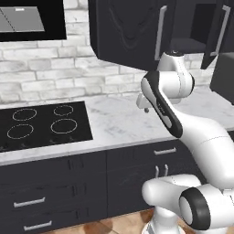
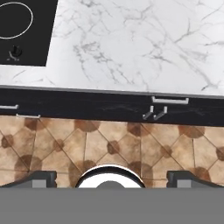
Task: Close all open cabinet doors.
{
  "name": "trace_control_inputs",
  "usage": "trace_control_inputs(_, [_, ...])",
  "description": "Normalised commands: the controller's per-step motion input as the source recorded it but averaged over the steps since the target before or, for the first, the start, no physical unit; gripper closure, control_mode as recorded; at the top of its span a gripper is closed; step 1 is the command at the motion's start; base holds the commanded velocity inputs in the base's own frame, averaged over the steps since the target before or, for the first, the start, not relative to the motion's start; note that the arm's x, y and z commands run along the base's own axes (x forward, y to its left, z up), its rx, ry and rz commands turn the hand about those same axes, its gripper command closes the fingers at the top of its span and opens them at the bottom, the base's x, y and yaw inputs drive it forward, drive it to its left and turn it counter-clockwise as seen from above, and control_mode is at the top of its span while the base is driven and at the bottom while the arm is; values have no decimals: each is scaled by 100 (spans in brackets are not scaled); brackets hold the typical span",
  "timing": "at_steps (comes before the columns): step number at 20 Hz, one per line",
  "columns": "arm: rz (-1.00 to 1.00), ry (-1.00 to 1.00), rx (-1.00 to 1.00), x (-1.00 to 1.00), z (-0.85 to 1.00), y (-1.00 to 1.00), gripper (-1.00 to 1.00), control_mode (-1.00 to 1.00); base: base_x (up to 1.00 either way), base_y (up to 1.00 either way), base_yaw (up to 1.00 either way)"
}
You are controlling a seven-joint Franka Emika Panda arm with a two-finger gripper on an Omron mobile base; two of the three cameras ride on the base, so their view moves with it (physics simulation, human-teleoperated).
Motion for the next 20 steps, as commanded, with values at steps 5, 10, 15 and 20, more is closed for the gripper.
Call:
trace_control_inputs(5, [0, 0, 0, 0, 0, 0, -100, 100, 1, -57, -2])
trace_control_inputs(10, [0, 0, 0, 0, 0, 0, -100, 100, 8, -54, 0])
trace_control_inputs(15, [0, 0, 0, 0, 0, 0, -100, 100, 15, -49, 0])
trace_control_inputs(20, [0, 0, 0, 0, 0, 0, -100, 100, 20, -23, 0])
